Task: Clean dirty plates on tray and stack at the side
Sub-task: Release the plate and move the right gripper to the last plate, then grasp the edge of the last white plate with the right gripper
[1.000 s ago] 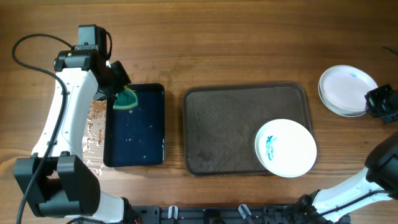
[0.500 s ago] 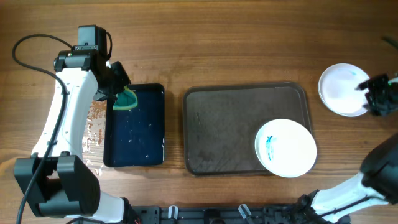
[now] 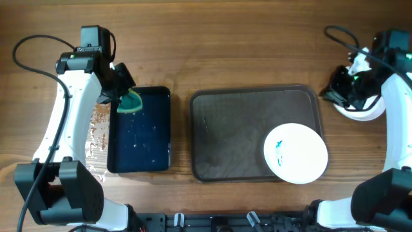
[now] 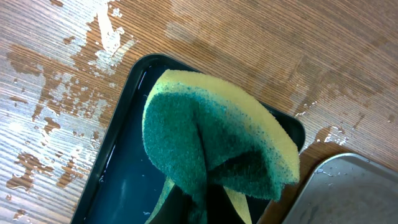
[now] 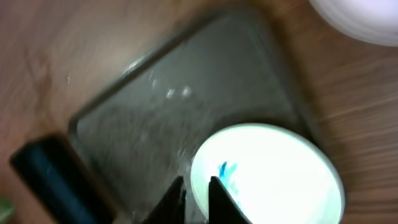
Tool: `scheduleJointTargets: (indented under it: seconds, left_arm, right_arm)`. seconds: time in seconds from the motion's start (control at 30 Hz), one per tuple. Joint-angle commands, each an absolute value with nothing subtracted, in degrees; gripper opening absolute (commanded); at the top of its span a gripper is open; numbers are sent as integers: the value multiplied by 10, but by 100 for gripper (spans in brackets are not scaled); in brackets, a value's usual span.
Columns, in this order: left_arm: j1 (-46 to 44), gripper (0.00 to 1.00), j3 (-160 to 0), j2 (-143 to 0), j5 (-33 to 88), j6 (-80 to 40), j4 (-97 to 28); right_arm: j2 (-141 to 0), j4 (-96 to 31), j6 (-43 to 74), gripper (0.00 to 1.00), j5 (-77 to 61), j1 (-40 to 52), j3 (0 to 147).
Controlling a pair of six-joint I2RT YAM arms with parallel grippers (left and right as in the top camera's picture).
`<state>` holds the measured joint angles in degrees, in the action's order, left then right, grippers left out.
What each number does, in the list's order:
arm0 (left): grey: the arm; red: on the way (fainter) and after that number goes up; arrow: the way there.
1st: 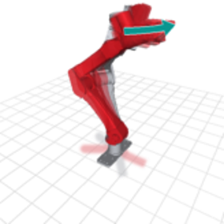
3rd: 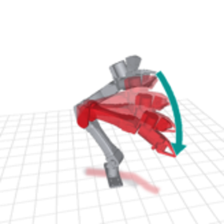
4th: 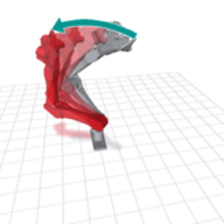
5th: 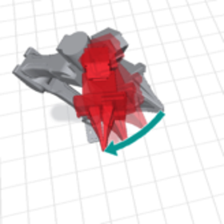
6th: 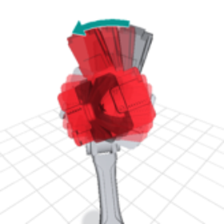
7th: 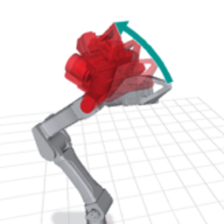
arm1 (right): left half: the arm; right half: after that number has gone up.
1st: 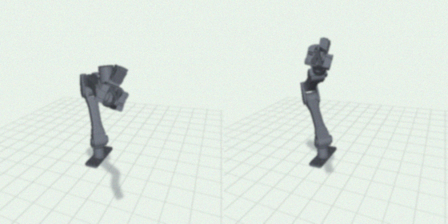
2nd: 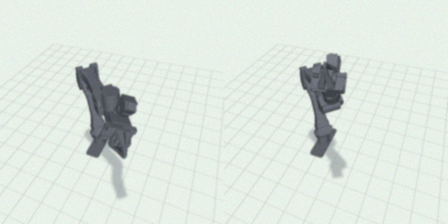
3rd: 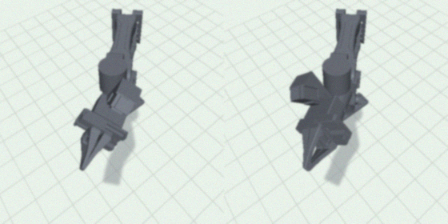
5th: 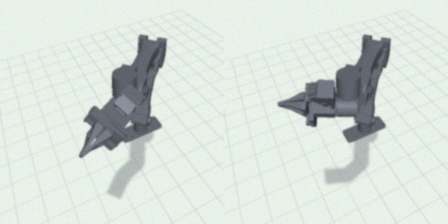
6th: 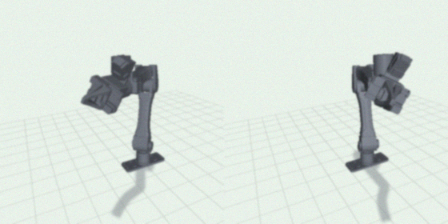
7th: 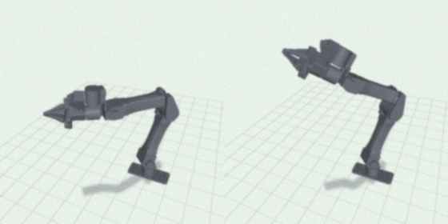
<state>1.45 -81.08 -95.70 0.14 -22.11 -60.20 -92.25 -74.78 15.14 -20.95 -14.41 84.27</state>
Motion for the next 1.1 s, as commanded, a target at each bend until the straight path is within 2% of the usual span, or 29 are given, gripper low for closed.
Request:
scheduleJointTargets:
  seconds: [0.0, 0.1, 0.17, 0.43, 0.7, 0.77, 0.8, 1.07]
  left_arm:
    - [13, 4, -823, -958, 6, -212, -598]
    - [13, 4, -823, -958, 6, -211, -591]
    - [13, 4, -823, -958, 6, -209, -587]
    - [13, 4, -823, -958, 6, -197, -574]
    - [13, 4, -823, -958, 6, -197, -572]
    - [13, 4, -823, -958, 6, -197, -575]
    - [13, 4, -823, -958, 6, -197, -578]
    - [13, 4, -823, -958, 6, -197, -609]
  right_arm:
    - [-923, -798, 120, 51, -237, -127, 846]
    - [-905, -809, 122, 92, -238, -127, 815]
    - [-887, -806, 139, 100, -235, -127, 785]
    - [-719, -736, 270, 100, -169, -127, 582]
    - [-672, -683, 293, 100, -179, -127, 513]
    - [-672, -692, 373, 88, -100, -127, 483]
    - [-672, -690, 400, 86, -72, -127, 464]
    - [-673, -551, 451, 84, -146, -127, 299]
